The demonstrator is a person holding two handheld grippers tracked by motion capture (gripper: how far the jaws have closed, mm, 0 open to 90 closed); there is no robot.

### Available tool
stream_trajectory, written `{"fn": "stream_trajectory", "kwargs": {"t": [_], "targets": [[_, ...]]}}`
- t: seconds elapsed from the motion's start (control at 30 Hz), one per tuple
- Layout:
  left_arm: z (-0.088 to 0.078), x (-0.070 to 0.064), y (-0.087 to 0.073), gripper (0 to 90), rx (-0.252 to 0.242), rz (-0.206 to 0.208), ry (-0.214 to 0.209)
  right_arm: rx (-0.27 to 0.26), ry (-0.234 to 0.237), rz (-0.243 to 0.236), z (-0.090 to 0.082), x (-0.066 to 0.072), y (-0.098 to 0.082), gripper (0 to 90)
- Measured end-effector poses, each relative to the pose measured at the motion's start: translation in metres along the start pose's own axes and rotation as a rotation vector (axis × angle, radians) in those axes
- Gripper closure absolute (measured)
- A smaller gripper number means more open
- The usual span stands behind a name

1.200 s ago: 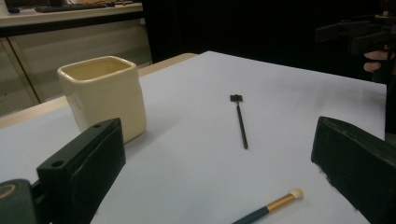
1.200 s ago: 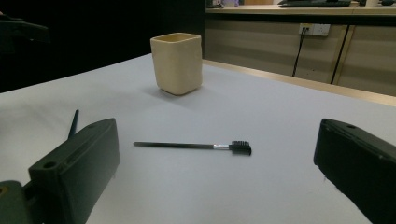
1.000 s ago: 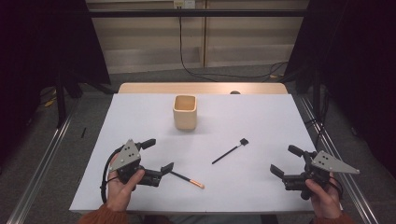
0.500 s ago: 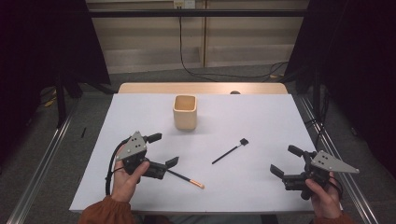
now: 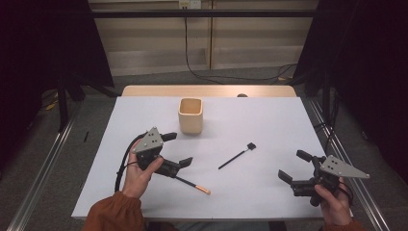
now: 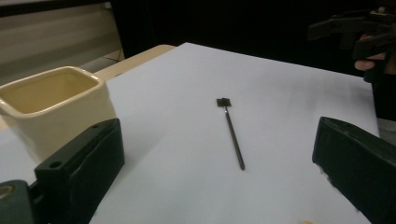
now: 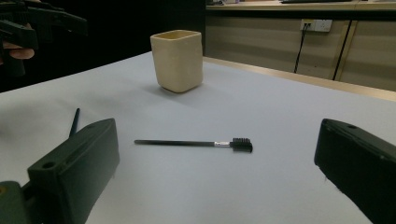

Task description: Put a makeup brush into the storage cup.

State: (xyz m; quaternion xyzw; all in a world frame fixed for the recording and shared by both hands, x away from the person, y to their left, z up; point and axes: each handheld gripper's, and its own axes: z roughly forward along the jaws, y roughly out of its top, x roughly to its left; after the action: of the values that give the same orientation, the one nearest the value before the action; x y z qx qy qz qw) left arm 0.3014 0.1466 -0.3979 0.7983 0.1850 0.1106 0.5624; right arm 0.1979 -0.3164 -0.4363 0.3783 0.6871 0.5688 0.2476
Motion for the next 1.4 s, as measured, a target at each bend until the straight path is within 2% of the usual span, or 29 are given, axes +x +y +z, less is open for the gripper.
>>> {"fn": "stream_trajectory", "kwargs": {"t": [0.17, 0.3, 0.37, 0.57, 0.6, 0.63, 0.67, 0.77, 0.97, 1.1, 1.2, 1.3, 1.4], "targets": [[0.006, 0.0, 0.006, 2.2, 0.026, 0.024, -0.022, 0.001, 0.0, 0.001, 0.0, 0.0, 0.0, 0.0], [0.01, 0.002, 0.01, 2.2, 0.083, 0.047, -0.031, 0.0, 0.002, 0.0, 0.0, 0.0, 0.0, 0.0], [0.012, 0.003, 0.01, 2.3, 0.084, 0.036, -0.04, -0.001, 0.002, 0.001, 0.0, 0.0, 0.0, 0.0], [0.019, 0.005, 0.008, 2.2, 0.147, 0.036, -0.056, -0.002, 0.002, 0.001, 0.0, 0.0, 0.0, 0.0], [0.02, 0.006, 0.007, 2.2, 0.172, 0.043, -0.071, 0.001, 0.003, 0.003, 0.0, 0.0, 0.0, 0.0], [0.024, 0.006, 0.006, 2.3, 0.231, 0.061, -0.086, 0.001, 0.003, 0.0, 0.0, 0.0, 0.0, 0.0], [0.024, 0.006, 0.006, 2.3, 0.231, 0.061, -0.086, 0.002, 0.005, 0.001, 0.001, -0.001, 0.0, 0.0], [0.03, 0.005, 0.009, 2.5, 0.302, 0.089, -0.107, 0.002, 0.004, 0.004, 0.001, -0.001, 0.0, 0.0], [0.039, 0.004, 0.02, 3.0, 0.406, 0.132, -0.156, 0.002, 0.004, 0.005, 0.001, -0.001, 0.0, 0.0], [0.045, 0.004, 0.023, 2.9, 0.465, 0.155, -0.162, 0.006, 0.007, 0.003, 0.001, -0.001, -0.001, 0.0], [0.051, 0.003, 0.023, 3.0, 0.518, 0.167, -0.189, 0.005, 0.008, 0.002, 0.001, -0.001, -0.001, 0.0], [0.056, 0.004, 0.019, 3.3, 0.556, 0.16, -0.216, 0.005, 0.007, 0.002, 0.001, -0.001, -0.001, 0.0], [0.062, 0.004, 0.013, 4.3, 0.629, 0.179, -0.229, 0.007, 0.008, 0.002, 0.001, -0.001, -0.001, 0.0]]}}
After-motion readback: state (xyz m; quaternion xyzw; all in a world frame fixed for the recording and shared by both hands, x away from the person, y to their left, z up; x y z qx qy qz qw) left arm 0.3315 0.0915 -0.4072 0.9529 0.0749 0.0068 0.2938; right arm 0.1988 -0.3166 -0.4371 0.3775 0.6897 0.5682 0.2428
